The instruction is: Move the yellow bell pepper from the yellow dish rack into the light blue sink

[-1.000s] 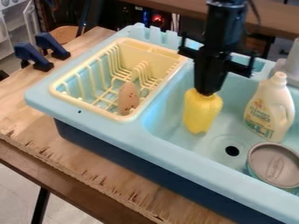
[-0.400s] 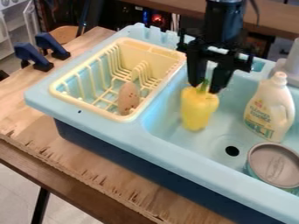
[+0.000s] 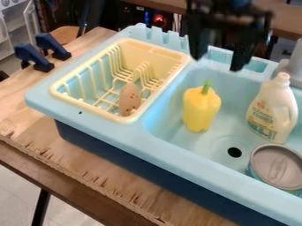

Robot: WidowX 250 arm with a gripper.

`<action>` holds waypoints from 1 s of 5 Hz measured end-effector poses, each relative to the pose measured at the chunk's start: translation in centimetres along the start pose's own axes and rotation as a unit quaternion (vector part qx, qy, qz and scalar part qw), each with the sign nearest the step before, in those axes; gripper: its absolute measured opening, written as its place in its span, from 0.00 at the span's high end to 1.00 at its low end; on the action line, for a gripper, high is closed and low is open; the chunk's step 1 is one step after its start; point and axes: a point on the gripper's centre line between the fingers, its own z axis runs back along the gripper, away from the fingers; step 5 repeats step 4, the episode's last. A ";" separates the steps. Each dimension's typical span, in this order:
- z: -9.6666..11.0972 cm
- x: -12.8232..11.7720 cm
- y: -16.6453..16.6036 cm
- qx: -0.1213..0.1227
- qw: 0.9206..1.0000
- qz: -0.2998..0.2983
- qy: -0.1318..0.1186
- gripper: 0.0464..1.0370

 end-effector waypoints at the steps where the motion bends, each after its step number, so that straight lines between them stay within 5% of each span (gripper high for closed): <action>1: 2.3 -0.1 0.0 0.057 0.998 0.016 0.007 0.03; 2: 1.3 -0.7 0.2 0.089 0.994 0.043 0.051 0.04; 5: 1.2 -0.7 0.3 0.090 0.993 0.047 0.052 0.04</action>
